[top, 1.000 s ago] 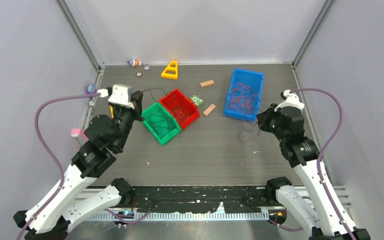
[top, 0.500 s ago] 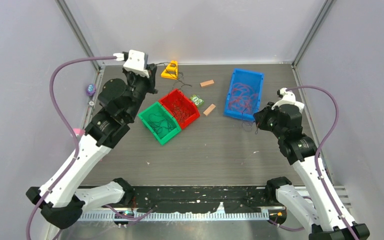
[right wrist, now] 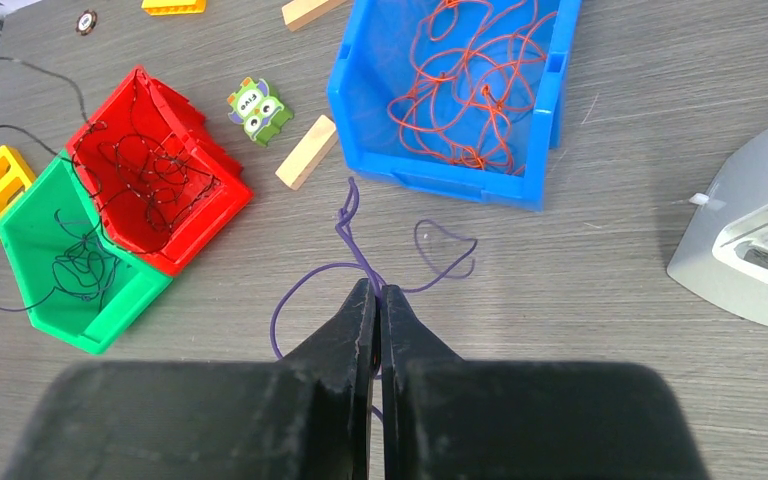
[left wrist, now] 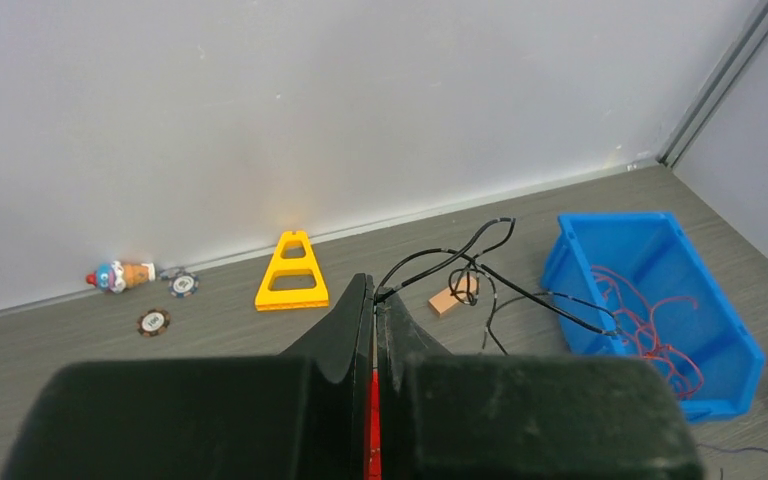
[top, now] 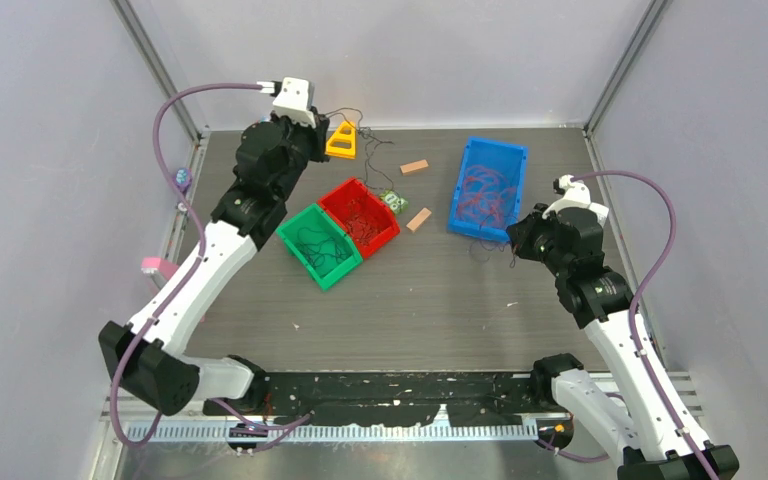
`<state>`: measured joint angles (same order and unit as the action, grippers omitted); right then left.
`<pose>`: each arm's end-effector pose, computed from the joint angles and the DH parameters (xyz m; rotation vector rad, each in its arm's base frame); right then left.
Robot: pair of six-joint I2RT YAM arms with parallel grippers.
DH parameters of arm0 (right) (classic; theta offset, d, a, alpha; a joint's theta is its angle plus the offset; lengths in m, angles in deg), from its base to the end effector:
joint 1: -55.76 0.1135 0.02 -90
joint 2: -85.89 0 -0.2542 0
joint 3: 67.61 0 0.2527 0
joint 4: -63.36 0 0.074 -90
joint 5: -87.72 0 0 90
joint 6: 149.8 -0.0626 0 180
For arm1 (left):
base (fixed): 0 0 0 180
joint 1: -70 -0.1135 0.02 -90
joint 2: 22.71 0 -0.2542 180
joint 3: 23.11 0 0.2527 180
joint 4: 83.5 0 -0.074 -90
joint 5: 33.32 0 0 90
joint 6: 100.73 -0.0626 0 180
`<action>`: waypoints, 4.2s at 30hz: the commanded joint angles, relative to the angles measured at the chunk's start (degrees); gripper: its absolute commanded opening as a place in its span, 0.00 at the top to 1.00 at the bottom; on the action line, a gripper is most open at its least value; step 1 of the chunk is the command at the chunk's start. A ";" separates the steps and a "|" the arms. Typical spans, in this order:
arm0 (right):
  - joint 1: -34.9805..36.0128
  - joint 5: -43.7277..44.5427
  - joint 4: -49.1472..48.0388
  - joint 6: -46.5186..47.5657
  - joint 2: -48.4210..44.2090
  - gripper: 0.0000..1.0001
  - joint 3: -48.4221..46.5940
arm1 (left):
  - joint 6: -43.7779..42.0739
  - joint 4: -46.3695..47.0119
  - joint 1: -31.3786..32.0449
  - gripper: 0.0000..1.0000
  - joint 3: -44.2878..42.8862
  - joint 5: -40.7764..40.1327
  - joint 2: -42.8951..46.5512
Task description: Untangle the cables
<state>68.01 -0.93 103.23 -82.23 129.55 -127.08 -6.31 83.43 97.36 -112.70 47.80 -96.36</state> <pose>0.1996 0.0418 0.3022 0.1936 1.9999 0.3658 0.2950 -0.1417 0.4336 0.1812 1.5193 -0.3251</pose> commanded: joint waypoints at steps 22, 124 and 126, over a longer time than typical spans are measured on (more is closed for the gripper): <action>-0.12 -2.28 -2.82 0.99 1.05 0.95 -1.47 | -3.74 6.28 -2.21 1.00 21.44 -5.61 -6.03; 43.53 12.94 3.23 9.66 94.40 0.95 -78.13 | 8.23 -36.06 -9.25 0.00 21.54 -12.69 37.25; 43.51 13.68 3.71 9.85 95.45 0.95 -78.18 | 8.23 -36.09 -9.24 0.01 21.86 -12.28 36.99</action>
<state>110.67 5.95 103.60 -74.30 224.85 -200.98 2.54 46.08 88.35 -91.34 34.40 -58.61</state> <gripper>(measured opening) 0.071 0.994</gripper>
